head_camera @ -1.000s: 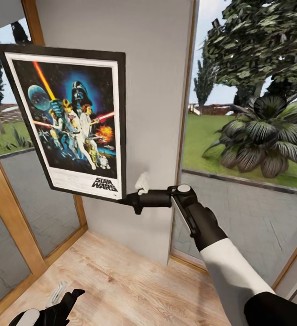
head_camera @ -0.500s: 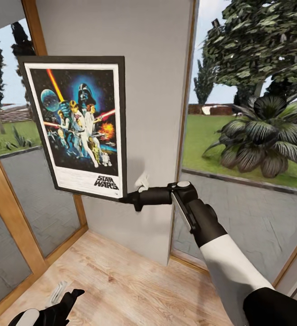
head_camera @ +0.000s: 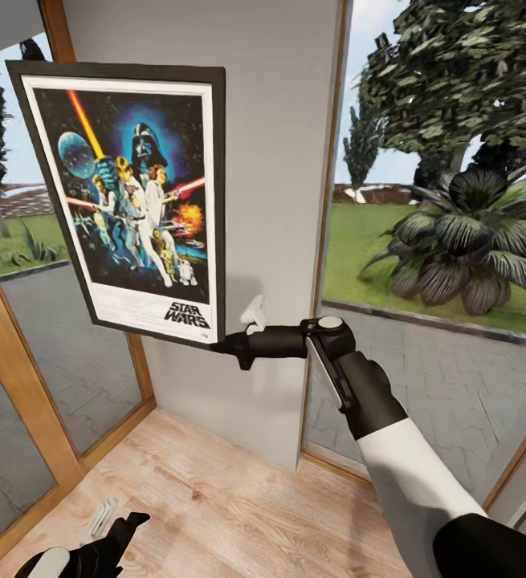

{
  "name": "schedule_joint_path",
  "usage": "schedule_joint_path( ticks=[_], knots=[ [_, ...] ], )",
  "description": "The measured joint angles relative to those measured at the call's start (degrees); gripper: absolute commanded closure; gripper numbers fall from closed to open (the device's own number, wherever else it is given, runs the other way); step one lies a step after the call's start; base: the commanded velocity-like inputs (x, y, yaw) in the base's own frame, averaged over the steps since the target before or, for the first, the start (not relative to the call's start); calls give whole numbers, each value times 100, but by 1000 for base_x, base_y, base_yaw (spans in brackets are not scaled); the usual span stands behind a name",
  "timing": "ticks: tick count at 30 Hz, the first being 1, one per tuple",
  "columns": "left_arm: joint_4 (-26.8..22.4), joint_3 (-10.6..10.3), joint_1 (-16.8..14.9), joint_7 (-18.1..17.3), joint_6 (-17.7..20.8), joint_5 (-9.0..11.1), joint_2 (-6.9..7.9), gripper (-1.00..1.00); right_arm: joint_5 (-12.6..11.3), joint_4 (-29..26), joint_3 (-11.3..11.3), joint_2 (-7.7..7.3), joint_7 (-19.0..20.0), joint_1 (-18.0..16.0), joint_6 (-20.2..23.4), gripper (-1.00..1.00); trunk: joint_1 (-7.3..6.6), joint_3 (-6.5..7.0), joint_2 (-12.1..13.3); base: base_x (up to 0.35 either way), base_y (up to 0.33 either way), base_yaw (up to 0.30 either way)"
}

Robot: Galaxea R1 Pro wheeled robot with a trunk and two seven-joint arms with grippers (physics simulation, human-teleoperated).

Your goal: Pick up the poster from the kitchen countertop and hang it on one of the wall nails in the kitchen.

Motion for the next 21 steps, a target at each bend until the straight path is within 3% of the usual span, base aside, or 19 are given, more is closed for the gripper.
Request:
schedule_joint_path(
  ticks=[8, 12, 21],
  knots=[
    [0, 0, 1, 0, 0, 0, 4, -100, 20, -100, 5, 1, -20, 9, 1, 100, 0, 0, 0, 0, 0, 0],
    [1, 0, -5, 0, 12, 0, 8, -100, 30, -108, 16, 4, -376, 9, 2, 100, 0, 0, 0, 0, 0, 0],
    [7, 0, -5, 8, 7, 0, 9, -100, 23, -126, 12, 3, -567, 17, -18, 100, 0, 0, 0, 0, 0, 0]
  ],
)
